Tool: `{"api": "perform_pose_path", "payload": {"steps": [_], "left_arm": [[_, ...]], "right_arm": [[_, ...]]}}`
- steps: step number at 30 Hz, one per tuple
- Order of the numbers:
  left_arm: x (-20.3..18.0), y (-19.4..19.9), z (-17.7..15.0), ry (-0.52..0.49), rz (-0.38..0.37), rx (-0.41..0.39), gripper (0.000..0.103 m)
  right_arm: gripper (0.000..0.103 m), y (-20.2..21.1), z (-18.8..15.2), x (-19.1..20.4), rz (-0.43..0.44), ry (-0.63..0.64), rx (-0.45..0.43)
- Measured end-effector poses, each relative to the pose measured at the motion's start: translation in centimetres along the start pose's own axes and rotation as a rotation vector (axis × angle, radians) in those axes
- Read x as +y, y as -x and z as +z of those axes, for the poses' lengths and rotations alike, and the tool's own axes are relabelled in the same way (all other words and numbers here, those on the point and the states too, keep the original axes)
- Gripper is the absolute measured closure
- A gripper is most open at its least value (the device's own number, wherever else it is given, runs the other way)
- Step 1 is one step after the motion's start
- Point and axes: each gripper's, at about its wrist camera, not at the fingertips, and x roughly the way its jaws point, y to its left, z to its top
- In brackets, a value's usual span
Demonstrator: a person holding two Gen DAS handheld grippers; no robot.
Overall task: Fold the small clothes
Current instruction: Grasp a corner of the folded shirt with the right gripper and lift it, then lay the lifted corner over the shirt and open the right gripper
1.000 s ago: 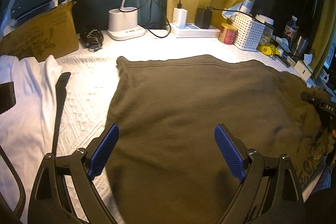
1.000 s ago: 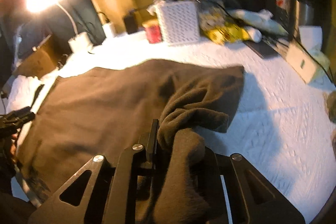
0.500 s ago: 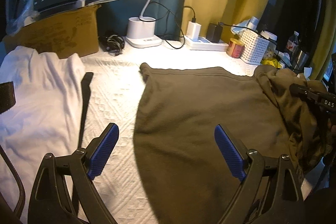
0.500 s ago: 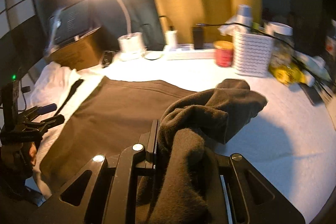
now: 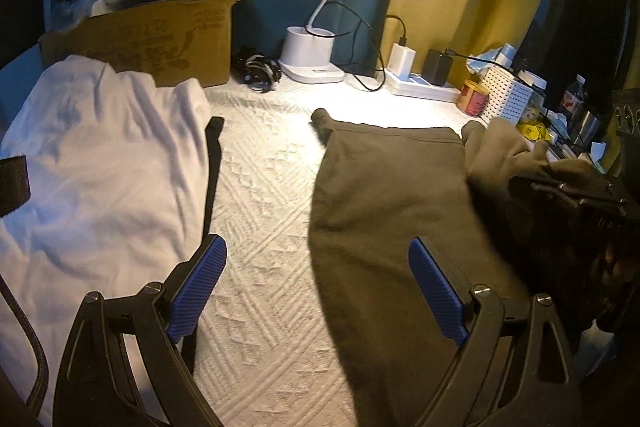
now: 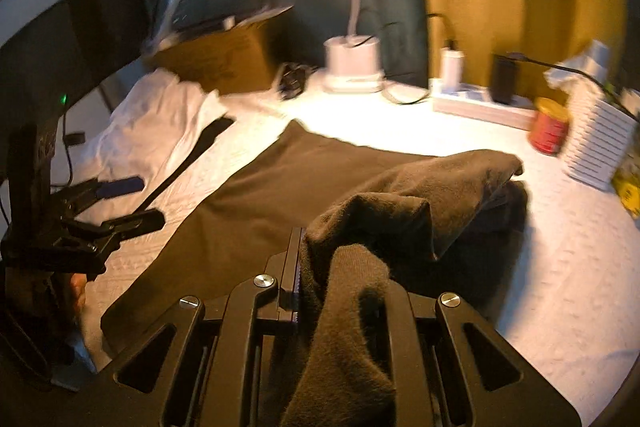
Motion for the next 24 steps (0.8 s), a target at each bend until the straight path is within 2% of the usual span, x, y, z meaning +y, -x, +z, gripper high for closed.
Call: {"api": "perform_pose_path", "payload": {"steps": [4, 12, 14, 15, 16, 17, 19, 24], "left_arm": [[0.5, 0.3, -0.2, 0.007, 0.005, -0.003, 0.011], [1.9, 1.0, -0.4, 0.031, 0.030, -0.010, 0.011], [2.2, 1.3, -0.4, 0.031, 0.041, -0.011, 0.011], [2.3, 1.5, -0.3, 0.031, 0.045, -0.013, 0.011], [2.3, 1.6, -0.3, 0.031, 0.047, -0.014, 0.011], [2.4, 1.7, -0.3, 0.030, 0.052, -0.014, 0.011], [2.6, 2.0, -0.2, 0.025, 0.060, -0.017, 0.011], [2.6, 2.6, 0.3, 0.011, 0.074, -0.027, 0.011]], "right_arm": [[0.088, -1.9, 0.1, 1.8, 0.035, 0.027, 0.070], [0.087, -3.0, -0.6, 5.4, 0.123, 0.092, 0.148], [0.085, -3.2, -1.0, 6.1, 0.145, 0.093, 0.156], [0.082, -3.4, -1.2, 6.4, 0.164, 0.089, 0.168], [0.070, -3.6, -1.3, 6.7, 0.184, 0.084, 0.185], [0.053, -3.7, -1.5, 7.1, 0.206, 0.078, 0.205], [0.035, -3.3, -1.8, 8.4, 0.235, 0.104, 0.204], [0.033, -1.0, -2.4, 11.8, 0.320, 0.215, 0.197]]}}
